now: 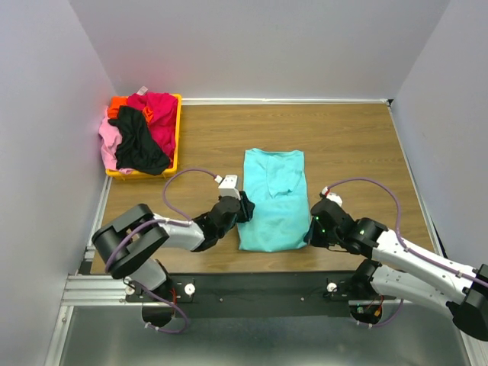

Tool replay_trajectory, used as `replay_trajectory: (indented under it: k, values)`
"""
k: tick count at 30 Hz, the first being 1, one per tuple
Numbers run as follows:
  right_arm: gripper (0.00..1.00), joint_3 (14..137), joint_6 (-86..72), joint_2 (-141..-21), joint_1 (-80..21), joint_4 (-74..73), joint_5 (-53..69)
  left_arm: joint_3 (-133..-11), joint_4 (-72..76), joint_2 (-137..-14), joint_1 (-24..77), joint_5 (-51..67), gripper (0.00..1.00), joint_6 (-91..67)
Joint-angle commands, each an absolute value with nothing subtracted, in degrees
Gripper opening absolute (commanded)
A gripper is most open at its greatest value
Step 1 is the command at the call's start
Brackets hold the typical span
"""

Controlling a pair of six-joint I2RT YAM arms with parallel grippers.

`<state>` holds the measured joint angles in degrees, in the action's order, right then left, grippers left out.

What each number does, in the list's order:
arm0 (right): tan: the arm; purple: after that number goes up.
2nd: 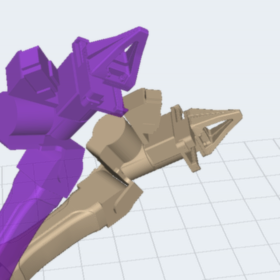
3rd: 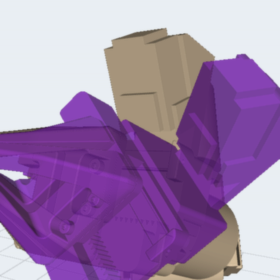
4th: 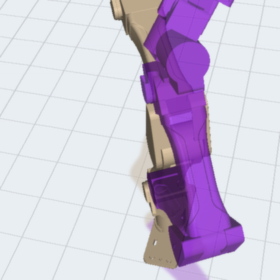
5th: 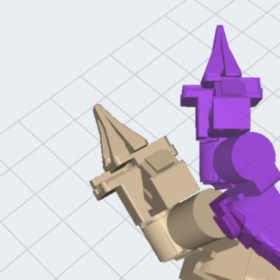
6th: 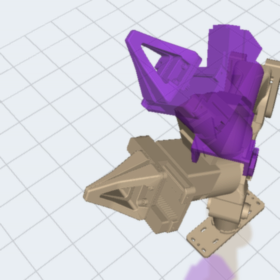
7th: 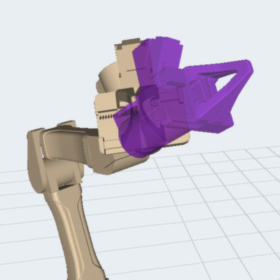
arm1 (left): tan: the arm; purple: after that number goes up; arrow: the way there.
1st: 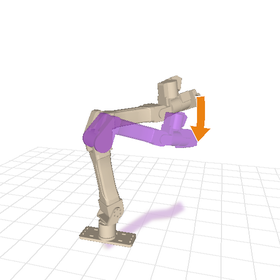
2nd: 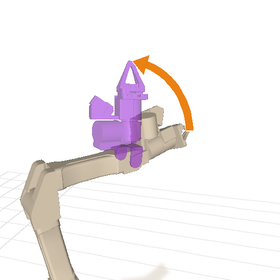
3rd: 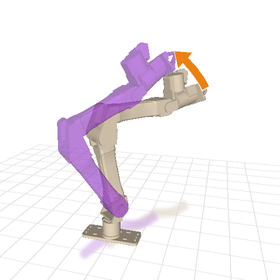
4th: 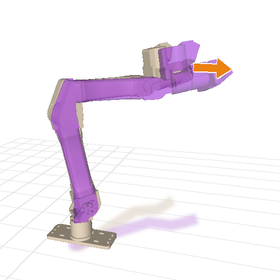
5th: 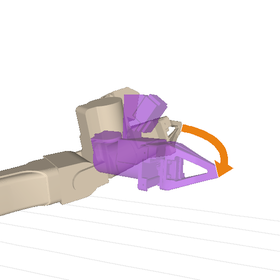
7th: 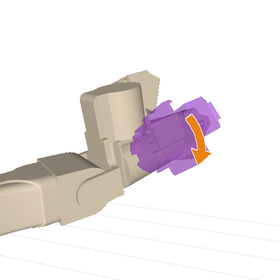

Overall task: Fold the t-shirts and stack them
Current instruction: Fold the tshirt

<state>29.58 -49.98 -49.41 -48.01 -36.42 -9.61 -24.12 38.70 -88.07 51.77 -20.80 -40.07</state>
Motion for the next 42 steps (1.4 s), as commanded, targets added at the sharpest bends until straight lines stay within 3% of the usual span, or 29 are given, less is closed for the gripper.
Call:
replay_trajectory:
  k: [1, 4, 7, 19, 39, 42]
  values:
    - [0.03, 28.92, -50.45, -48.87, -48.52, -35.68, -10.63, -25.31, 34.73, -83.07, 51.59, -22.58, 0.62, -38.23]
    - [0.03, 28.92, -50.71, -49.31, -48.51, -35.60, -11.16, -25.31, 28.25, -76.83, 51.68, -24.52, 0.83, -38.23]
    - [0.03, 28.92, -51.06, -49.57, -48.43, -35.77, -11.77, -23.30, 23.39, -67.71, 52.29, -23.65, 0.85, -38.50]
    - [0.03, 29.00, -51.68, -50.19, -48.52, -35.60, -13.18, -18.20, 9.58, -52.92, 58.00, -18.02, 0.84, -41.13]
    - [0.03, 28.48, -51.68, -48.25, -48.60, -34.80, -13.10, -17.49, 4.85, -58.00, 67.50, -23.38, 0.71, -51.85]
    - [0.03, 28.39, -51.68, -48.25, -48.52, -34.80, -13.10, -17.84, 4.22, -59.23, 67.94, -23.99, 0.65, -52.82]
